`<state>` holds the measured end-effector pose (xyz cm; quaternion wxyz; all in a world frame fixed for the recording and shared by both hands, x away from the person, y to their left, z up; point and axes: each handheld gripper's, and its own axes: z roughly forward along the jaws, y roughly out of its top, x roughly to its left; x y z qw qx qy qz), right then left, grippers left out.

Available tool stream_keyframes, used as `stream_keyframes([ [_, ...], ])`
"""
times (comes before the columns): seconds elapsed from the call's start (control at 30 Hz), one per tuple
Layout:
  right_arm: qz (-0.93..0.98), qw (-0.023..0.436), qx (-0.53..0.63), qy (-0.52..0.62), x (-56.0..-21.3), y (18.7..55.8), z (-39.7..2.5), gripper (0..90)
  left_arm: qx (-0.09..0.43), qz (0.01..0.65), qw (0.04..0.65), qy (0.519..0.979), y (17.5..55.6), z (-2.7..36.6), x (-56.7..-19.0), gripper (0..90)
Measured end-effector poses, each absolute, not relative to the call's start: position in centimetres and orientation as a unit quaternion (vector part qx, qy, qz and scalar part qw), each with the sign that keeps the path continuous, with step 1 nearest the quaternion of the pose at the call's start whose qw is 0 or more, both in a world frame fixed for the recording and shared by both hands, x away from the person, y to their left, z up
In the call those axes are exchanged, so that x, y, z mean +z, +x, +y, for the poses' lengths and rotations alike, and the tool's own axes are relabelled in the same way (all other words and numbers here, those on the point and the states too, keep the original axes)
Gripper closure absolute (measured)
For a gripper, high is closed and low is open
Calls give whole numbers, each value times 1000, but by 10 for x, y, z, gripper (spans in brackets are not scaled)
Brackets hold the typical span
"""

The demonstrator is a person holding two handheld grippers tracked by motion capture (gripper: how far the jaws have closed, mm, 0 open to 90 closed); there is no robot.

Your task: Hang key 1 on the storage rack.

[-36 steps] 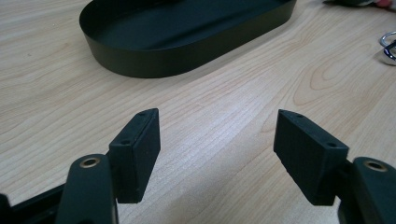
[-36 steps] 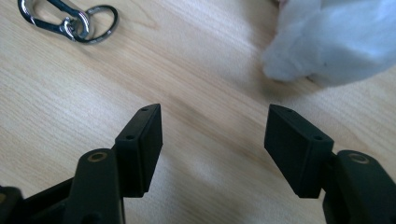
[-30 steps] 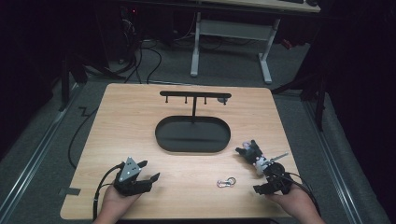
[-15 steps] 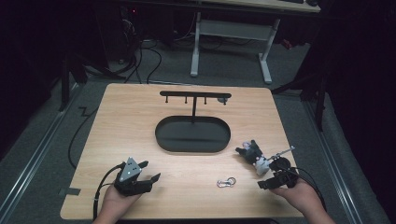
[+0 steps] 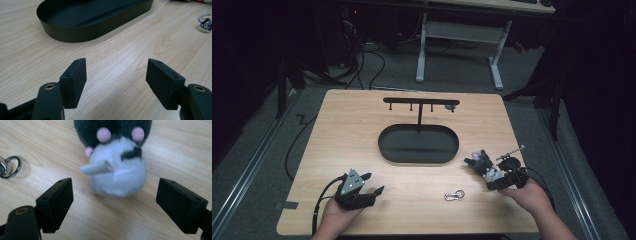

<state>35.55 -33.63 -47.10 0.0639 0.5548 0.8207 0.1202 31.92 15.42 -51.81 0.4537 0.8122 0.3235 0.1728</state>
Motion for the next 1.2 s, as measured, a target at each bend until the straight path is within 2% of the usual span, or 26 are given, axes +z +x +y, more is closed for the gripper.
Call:
stream_keyframes([
  [0.27,845,62,104,521,-471,372,-322,147,173,319,452,815,319,154,-518,336],
  [0.63,843,51,95,527,-478,384,-324,170,173,316,452,816,319,154,-518,337],
  [0.83,843,46,90,529,-484,388,-325,280,173,315,452,816,319,153,-519,337],
  [0.87,841,48,90,531,-485,388,-326,343,173,315,452,817,319,153,-519,337],
  [0.93,845,47,85,526,-487,387,-326,404,173,314,451,817,319,153,-519,337],
  [1.03,849,44,83,521,-488,386,-326,450,172,314,451,818,319,153,-519,338],
  [1.2,849,43,86,519,-484,384,-325,466,172,312,451,818,319,153,-519,337],
])
